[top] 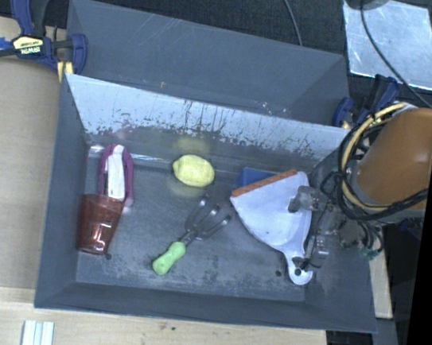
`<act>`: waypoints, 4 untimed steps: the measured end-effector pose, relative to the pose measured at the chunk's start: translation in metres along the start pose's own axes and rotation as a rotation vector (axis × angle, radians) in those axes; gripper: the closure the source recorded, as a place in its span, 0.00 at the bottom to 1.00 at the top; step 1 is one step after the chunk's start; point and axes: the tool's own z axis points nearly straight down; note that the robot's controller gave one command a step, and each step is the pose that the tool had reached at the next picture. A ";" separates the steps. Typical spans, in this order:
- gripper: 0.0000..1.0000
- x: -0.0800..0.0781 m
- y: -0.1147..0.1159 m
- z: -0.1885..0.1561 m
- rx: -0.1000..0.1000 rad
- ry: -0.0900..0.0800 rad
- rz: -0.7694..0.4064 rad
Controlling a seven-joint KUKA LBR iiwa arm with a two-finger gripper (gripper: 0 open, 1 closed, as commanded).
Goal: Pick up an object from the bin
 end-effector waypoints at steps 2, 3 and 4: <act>0.00 -0.011 0.002 0.064 0.002 -0.013 0.051; 0.00 -0.030 0.008 0.067 0.001 -0.015 0.088; 0.00 -0.026 0.003 0.071 0.002 -0.014 0.125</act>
Offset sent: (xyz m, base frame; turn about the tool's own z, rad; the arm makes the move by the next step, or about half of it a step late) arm 0.0100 0.0020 -0.0642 0.0529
